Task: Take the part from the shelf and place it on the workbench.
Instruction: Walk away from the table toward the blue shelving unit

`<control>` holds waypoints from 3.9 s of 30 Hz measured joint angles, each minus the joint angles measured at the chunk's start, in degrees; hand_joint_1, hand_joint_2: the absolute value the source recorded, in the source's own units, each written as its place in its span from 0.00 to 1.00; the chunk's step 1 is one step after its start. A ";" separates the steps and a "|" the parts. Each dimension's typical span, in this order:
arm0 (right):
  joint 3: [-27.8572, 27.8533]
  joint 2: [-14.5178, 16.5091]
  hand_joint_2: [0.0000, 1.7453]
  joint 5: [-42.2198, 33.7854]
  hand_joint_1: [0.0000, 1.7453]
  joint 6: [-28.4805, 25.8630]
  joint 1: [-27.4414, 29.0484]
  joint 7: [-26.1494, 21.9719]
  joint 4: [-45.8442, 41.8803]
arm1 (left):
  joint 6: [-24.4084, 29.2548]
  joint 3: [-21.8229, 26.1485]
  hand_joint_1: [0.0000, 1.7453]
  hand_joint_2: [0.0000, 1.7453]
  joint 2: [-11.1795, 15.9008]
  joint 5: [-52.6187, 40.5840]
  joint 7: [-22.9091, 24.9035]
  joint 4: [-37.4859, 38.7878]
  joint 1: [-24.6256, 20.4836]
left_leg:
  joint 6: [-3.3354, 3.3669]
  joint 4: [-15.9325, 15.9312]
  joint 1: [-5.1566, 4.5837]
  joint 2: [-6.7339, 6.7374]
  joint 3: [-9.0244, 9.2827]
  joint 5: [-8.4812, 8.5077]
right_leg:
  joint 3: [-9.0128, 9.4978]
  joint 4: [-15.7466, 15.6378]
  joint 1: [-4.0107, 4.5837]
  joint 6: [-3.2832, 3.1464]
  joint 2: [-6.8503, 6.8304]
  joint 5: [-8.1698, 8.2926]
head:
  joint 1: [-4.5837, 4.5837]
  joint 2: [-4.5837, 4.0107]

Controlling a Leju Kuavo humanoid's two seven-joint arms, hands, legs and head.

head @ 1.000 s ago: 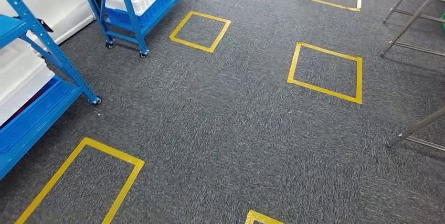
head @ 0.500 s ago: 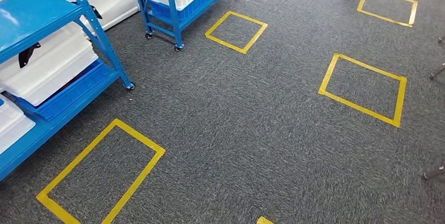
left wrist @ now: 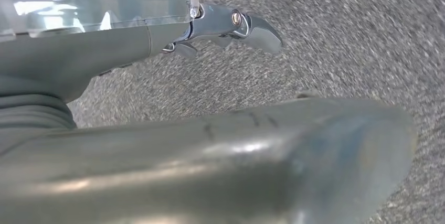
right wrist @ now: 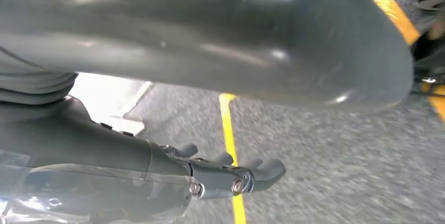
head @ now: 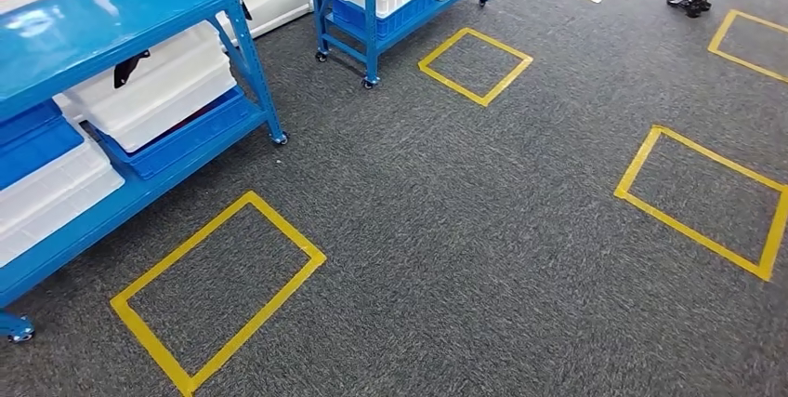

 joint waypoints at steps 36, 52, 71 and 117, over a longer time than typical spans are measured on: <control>0.04 0.19 0.00 1.30 0.00 0.69 -0.39 0.06 0.16 | -0.44 0.05 0.00 0.00 0.19 -0.84 0.60 0.02 0.33 | -2.36 3.51 0.38 2.00 -2.59 -1.60 | -0.06 -0.56 -0.59 -1.54 -3.92 0.36 | -0.03 0.00; 0.02 0.36 0.00 0.22 0.00 -1.38 -0.37 0.41 0.21 | -2.95 0.39 0.00 0.00 0.70 -0.21 -1.19 0.01 0.66 | 0.86 -1.48 -0.08 7.72 4.00 -2.71 | -2.77 6.34 -0.29 0.93 -6.37 -2.40 | -0.04 0.00; -1.09 0.25 0.00 -0.69 0.00 -1.45 0.77 -0.13 0.40 | -3.64 0.53 0.00 0.00 0.68 -0.53 -1.17 0.02 0.54 | -2.40 16.99 0.23 6.14 -4.56 -11.65 | -0.13 0.77 0.14 -2.47 -4.91 -0.88 | -0.07 0.00; -2.04 -0.15 0.00 -0.89 0.00 -0.93 0.33 0.25 0.63 | -4.02 0.98 0.00 0.00 0.18 -1.40 -1.30 0.37 0.73 | 1.19 0.88 -0.34 5.74 2.53 -3.14 | -7.31 16.86 -0.45 1.75 -4.34 -10.81 | 0.00 0.00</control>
